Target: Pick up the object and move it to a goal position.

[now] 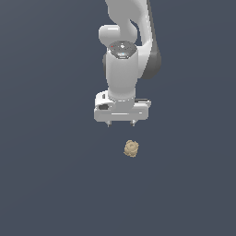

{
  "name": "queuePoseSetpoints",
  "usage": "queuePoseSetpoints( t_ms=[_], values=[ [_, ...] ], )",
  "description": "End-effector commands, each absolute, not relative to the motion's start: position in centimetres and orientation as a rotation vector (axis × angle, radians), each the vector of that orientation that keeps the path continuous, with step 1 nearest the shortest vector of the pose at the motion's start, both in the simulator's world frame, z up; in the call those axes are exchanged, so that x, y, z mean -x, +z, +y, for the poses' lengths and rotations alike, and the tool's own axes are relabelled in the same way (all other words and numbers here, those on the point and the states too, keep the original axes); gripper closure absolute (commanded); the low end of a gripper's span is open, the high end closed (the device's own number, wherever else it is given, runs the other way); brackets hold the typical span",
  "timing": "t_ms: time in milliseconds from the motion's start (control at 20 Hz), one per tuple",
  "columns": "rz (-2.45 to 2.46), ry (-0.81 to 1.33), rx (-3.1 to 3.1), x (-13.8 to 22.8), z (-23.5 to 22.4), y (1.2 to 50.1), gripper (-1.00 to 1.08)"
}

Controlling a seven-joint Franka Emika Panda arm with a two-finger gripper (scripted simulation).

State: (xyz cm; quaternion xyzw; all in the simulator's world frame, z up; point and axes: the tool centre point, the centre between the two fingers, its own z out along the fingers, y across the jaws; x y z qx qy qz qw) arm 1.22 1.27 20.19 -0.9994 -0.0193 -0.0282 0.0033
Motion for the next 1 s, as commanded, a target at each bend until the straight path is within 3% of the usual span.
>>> queuePoseSetpoints(
  t_ms=[0, 450, 950],
  values=[
    [-0.061, -0.089, 3.133, -1.2, 1.3, 20.2, -0.92],
    [-0.159, -0.028, 3.120, 0.1, 4.8, 18.5, -0.92],
    [-0.139, -0.026, 3.120, -0.1, 4.9, 18.2, -0.92]
  ],
)
